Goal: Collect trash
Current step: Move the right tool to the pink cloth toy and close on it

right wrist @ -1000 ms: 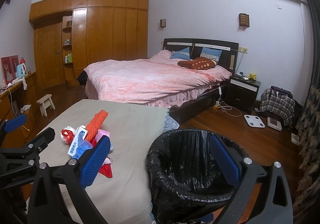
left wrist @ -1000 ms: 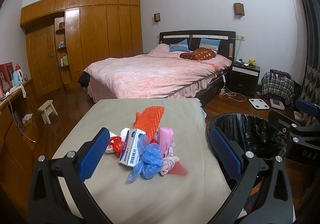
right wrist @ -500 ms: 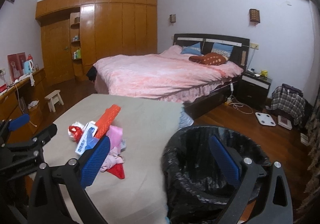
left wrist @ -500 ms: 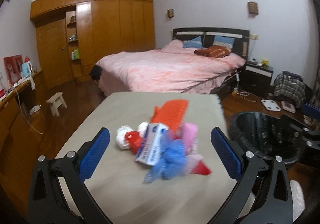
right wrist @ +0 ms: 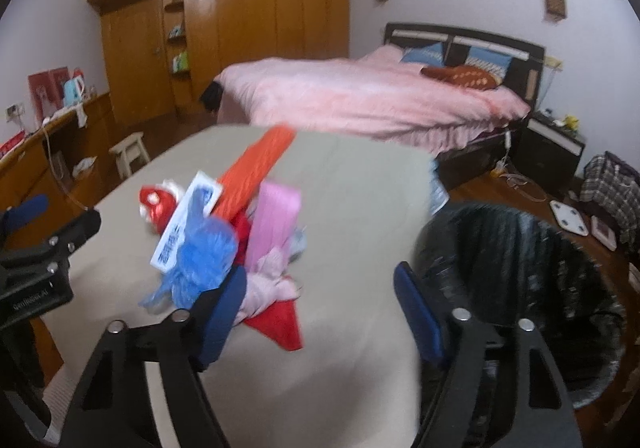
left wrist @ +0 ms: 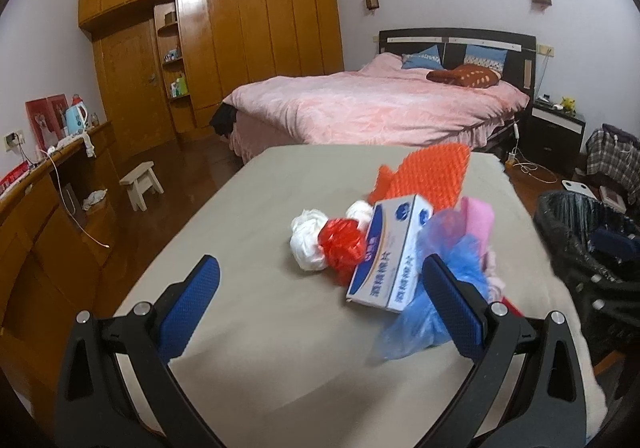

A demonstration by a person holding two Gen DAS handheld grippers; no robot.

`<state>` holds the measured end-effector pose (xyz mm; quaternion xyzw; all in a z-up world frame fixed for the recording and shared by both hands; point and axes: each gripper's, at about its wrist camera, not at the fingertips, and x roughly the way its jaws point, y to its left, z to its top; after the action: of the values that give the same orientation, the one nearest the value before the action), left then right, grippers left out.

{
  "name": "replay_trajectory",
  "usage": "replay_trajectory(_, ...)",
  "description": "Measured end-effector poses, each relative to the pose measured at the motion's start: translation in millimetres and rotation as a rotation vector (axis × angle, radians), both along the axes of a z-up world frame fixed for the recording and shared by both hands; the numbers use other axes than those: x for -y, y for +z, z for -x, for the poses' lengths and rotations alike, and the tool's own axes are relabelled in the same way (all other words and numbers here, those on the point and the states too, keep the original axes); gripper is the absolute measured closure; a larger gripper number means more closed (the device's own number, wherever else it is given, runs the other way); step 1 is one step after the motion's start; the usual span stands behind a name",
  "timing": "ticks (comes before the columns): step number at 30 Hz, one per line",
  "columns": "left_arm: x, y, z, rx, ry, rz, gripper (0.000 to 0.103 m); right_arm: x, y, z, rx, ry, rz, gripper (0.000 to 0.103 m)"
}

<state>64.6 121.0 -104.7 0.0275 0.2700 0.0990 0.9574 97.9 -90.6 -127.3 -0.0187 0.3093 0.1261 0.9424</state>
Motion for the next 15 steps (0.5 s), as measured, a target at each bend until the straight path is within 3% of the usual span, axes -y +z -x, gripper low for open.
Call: replay_trajectory(15,-13.2,-25.0,-14.9,-0.014,0.006,0.027,0.005,-44.1,-44.2,-30.1,-0.097,0.076,0.032,0.035)
